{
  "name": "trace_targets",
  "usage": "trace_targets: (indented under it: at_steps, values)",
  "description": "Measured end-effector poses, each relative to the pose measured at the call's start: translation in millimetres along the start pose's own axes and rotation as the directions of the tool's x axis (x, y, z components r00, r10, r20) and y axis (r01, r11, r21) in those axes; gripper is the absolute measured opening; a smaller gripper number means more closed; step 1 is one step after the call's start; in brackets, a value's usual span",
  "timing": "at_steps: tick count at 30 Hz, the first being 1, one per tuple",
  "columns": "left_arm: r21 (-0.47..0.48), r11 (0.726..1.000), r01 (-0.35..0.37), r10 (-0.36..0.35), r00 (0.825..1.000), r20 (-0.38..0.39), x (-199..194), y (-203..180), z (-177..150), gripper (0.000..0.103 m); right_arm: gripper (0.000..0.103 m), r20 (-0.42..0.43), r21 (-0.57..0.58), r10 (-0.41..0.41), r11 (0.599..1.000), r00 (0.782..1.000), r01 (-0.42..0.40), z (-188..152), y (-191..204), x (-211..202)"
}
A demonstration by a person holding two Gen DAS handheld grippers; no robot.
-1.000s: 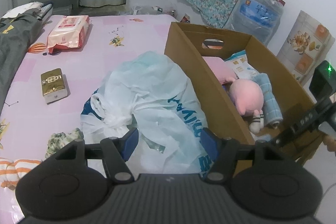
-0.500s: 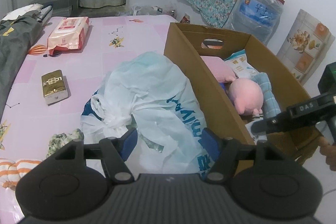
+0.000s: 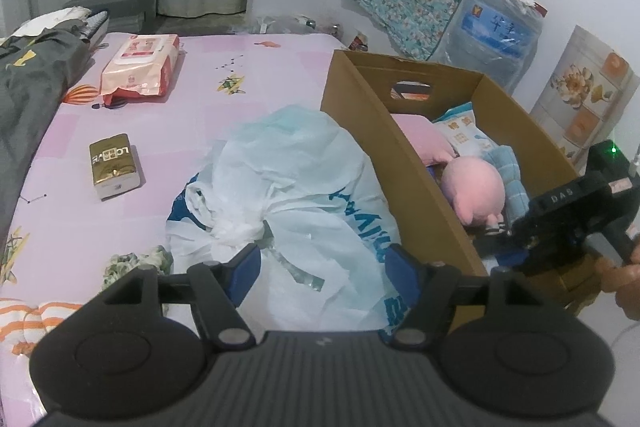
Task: Organize soft objects
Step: 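Set the yogurt cup down in the box and open the right gripper, then withdraw the right gripper from the box toward the orange-striped sock bundle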
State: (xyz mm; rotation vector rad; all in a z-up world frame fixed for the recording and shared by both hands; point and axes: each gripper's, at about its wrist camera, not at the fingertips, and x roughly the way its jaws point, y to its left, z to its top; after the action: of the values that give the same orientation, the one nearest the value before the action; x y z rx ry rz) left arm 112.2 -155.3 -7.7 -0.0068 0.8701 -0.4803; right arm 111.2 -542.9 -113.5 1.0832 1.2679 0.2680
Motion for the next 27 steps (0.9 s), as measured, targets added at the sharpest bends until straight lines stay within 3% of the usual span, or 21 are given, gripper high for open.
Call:
trace_targets:
  at_steps: [6,13,16,17,20,22,24,27]
  values:
    - [0.006,1.0,0.004,-0.004,1.0,0.001,-2,0,-1,0.07,0.03,-0.067,0.004,-0.005,1.0,0.998,0.005,-13,5,15]
    - [0.005,1.0,0.003,-0.003,1.0,0.018,-12,7,-5,0.072,0.034,-0.069,-0.036,-0.068,0.997,0.995,0.066,-25,16,16]
    - [0.005,1.0,-0.011,0.011,0.999,0.03,-22,15,-8,0.076,0.036,0.009,-0.17,-0.168,0.971,0.986,0.167,-36,44,13]
    - [0.007,1.0,-0.019,0.019,0.999,0.034,-27,18,-9,0.078,0.041,0.036,-0.196,-0.175,0.964,0.984,0.178,-39,51,10]
    - [0.008,0.999,-0.053,0.052,0.998,0.043,-42,31,-14,0.085,0.052,0.134,-0.267,-0.167,0.943,0.977,0.198,-51,78,0]
    - [0.012,0.996,-0.084,0.084,0.995,0.055,-53,41,-19,0.089,0.058,0.211,-0.318,-0.176,0.918,0.961,0.238,-56,98,-8]
    - [0.016,0.992,-0.128,0.127,0.99,0.068,-64,52,-24,0.092,0.071,0.29,-0.375,-0.171,0.885,0.942,0.276,-63,121,-14]
    - [0.011,0.98,-0.197,0.195,0.977,0.087,-78,67,-34,0.097,0.082,0.35,-0.45,-0.126,0.846,0.928,0.285,-69,154,-15]
